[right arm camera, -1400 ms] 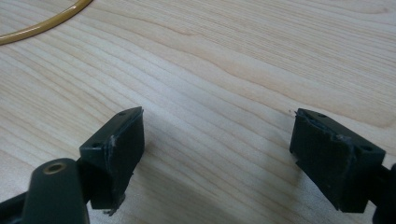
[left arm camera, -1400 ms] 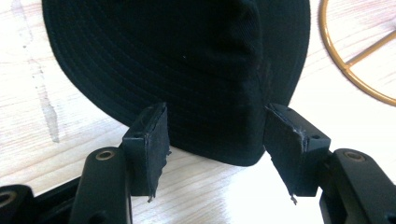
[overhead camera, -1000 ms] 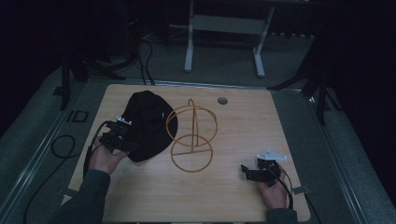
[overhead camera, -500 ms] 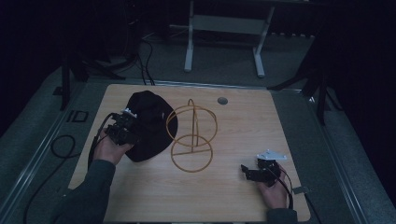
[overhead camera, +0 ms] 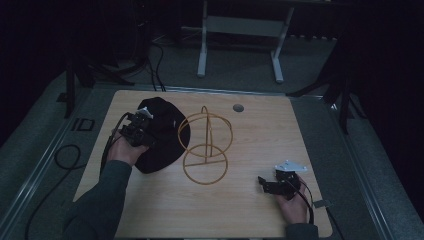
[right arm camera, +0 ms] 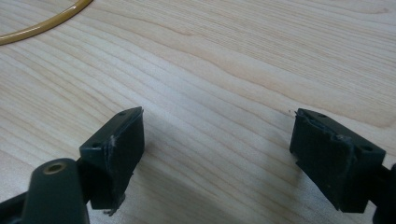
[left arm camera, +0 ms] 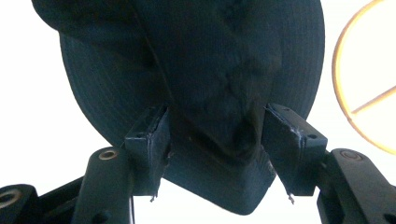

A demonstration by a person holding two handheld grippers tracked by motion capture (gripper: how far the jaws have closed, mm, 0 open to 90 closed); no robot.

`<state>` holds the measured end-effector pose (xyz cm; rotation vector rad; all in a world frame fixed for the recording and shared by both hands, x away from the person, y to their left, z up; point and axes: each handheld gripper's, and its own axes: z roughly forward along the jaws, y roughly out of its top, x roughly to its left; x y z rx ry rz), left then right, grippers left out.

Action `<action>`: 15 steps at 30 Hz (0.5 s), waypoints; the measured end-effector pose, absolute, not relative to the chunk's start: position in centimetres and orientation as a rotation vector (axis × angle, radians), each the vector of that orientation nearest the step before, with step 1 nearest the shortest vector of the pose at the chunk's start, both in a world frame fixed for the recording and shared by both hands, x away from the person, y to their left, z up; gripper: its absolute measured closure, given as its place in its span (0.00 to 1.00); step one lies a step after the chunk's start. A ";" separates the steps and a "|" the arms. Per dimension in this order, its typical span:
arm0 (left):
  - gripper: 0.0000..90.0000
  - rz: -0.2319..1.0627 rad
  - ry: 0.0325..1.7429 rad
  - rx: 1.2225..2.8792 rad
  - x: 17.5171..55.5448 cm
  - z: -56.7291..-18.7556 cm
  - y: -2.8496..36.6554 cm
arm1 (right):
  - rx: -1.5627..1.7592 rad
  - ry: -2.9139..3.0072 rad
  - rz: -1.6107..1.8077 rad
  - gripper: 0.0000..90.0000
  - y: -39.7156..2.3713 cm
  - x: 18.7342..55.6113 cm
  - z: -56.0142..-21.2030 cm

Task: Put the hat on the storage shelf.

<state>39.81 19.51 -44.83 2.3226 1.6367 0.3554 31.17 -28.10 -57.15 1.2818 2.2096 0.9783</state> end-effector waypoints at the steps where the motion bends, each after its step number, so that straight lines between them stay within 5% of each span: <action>1: 0.47 0.355 1.637 2.323 39.8 -44.8 19.5 | 1.282 2.210 0.978 0.20 -28.1 31.2 -57.2; 15: 0.30 0.345 1.702 2.332 42.2 -45.0 18.3 | 1.282 2.209 0.979 0.20 -28.1 31.2 -57.2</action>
